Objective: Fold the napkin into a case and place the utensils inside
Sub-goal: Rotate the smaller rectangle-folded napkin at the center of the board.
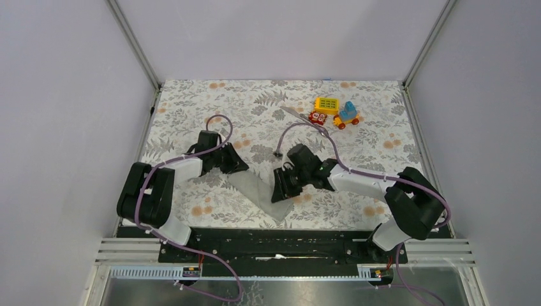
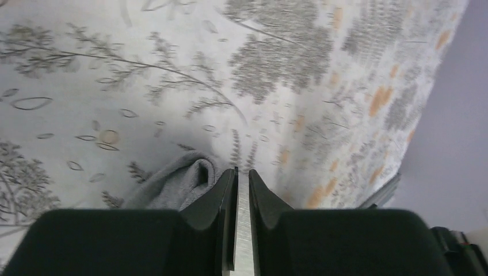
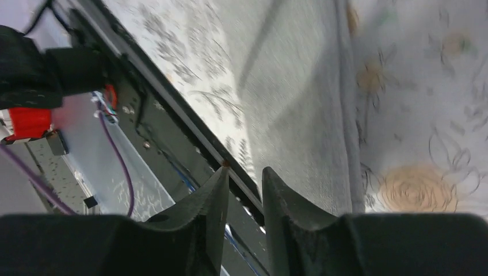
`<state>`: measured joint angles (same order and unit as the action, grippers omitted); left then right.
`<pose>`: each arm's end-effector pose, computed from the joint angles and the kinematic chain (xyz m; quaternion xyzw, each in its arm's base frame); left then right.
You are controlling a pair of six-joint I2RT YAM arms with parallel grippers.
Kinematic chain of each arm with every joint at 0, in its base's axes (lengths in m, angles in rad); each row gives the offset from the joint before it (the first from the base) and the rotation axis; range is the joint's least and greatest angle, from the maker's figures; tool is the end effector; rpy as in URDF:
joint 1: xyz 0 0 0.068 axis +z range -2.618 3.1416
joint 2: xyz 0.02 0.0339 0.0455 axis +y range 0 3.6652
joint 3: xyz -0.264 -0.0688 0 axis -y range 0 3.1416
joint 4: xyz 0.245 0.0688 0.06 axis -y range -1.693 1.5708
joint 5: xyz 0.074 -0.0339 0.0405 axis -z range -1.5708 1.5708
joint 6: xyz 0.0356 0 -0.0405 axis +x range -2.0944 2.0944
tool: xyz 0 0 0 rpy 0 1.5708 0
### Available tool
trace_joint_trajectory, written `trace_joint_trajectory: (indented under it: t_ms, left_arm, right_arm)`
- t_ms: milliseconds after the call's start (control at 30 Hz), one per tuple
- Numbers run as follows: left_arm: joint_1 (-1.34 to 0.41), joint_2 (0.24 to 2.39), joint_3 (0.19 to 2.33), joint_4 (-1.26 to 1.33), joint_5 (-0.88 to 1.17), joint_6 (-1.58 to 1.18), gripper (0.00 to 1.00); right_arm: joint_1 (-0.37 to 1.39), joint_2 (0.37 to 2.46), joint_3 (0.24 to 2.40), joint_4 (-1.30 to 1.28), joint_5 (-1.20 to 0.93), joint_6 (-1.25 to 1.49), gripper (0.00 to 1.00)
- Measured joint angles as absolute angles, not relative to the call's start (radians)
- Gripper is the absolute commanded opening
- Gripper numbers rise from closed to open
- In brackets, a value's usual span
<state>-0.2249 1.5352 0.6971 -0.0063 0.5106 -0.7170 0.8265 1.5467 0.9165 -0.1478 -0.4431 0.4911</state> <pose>0.2777 -0.0814 0.1568 -0.1333 0.8991 -0.3663 0.1992 0.2073 0.2476 0.2070 -0.2339 0.8731 0.3909 0.1737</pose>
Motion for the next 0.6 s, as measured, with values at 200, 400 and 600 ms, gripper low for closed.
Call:
trace_joint_trajectory:
  t_ms: [200, 400, 600]
  left_arm:
    - [-0.225, 1.626, 0.672, 0.070, 0.459, -0.737, 0.11]
    - [-0.223, 1.599, 0.634, 0.107, 0.402, -0.761, 0.06]
    - [-0.207, 1.353, 0.461, 0.064, 0.281, -0.823, 0.09]
  right_arm:
    - [0.828, 1.588, 0.760, -0.097, -0.377, 0.539, 0.33]
    - [0.818, 1.645, 0.867, -0.159, -0.156, 0.471, 0.41]
    - [0.780, 1.822, 1.111, -0.220, 0.034, 0.313, 0.55]
